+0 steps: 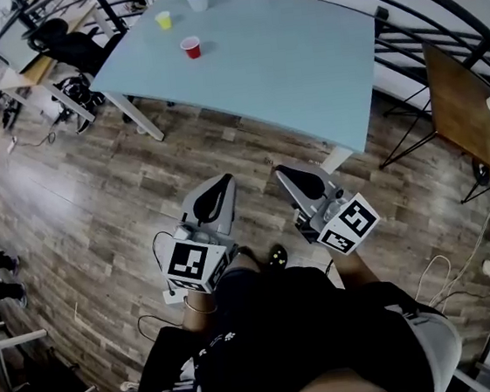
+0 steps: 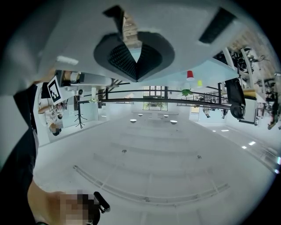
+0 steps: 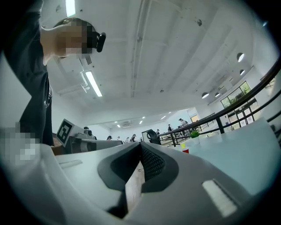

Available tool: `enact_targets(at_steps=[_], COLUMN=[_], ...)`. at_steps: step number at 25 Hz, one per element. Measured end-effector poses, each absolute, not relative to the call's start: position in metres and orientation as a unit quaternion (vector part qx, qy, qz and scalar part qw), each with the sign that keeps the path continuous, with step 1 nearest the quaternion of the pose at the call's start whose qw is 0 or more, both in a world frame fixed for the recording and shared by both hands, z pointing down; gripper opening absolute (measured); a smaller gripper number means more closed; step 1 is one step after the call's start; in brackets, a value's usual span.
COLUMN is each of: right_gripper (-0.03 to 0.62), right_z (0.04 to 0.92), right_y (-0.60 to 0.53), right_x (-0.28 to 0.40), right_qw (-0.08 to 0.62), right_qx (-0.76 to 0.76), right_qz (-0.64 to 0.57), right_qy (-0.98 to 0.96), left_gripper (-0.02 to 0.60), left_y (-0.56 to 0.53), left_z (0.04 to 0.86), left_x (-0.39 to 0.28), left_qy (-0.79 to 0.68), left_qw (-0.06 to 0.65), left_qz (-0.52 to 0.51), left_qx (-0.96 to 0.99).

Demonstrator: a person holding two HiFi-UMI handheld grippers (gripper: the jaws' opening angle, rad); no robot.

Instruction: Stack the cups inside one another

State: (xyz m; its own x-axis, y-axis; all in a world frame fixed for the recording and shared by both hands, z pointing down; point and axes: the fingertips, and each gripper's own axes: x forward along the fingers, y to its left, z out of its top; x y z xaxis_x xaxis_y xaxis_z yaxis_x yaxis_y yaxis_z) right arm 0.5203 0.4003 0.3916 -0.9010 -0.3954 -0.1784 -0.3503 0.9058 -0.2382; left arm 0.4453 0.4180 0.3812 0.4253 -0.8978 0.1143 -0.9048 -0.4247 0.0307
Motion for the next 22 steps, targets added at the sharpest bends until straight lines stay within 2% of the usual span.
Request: enact_targets(at_steps=[14, 22], right_gripper=[0.002, 0.002], right_z=[0.399, 0.394], right_y=[0.395, 0.366], right_x=[0.524, 0.488], right_qw=[0.098, 0.095], right_qx=[-0.213, -0.239], right_qz=[-0.103, -0.096], right_qy=[0.966, 0.962], left_gripper=[-0.008, -0.008], left_y=[0.408, 0.375], left_z=[0.384, 0.382], left_x=[0.449, 0.41], left_qy=[-0.513, -0.492], left_qw=[0.04, 0.04], left_qz=[0.047, 0.038], left_qx=[0.856, 0.869])
